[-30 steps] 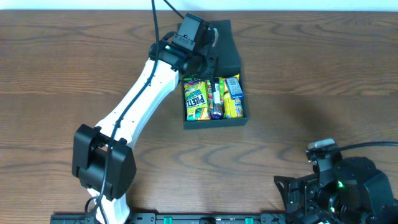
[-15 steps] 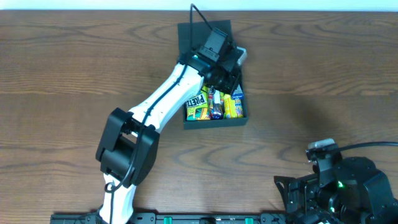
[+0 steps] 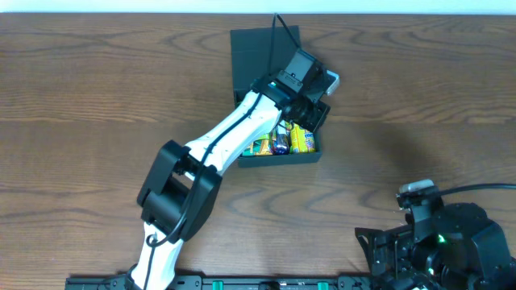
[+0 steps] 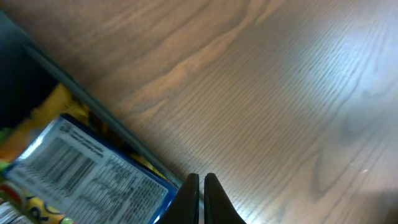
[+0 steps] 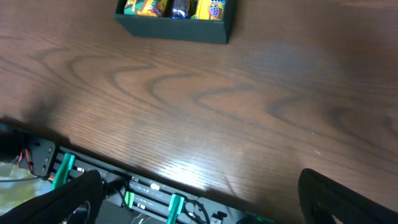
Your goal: Pack container
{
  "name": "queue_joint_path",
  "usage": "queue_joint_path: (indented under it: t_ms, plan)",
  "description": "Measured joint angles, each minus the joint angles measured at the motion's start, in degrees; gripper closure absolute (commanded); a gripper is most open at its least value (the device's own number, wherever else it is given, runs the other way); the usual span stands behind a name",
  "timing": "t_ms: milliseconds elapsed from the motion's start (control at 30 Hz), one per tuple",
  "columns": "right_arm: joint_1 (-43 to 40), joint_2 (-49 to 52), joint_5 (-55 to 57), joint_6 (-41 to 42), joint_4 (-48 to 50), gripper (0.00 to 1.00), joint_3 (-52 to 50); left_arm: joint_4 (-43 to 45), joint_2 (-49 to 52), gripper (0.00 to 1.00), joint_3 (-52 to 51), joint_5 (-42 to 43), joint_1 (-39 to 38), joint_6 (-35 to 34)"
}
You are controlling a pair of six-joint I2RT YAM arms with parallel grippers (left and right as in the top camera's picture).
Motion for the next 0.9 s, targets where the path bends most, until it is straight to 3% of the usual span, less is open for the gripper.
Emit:
queue_joint_path:
  t_ms: [900]
  plan:
    - [0.0, 0.0, -0.02, 0.0, 0.0, 0.01, 0.0, -5.77, 1.6, 0.94, 0.5, -7.34, 2.23, -2.84]
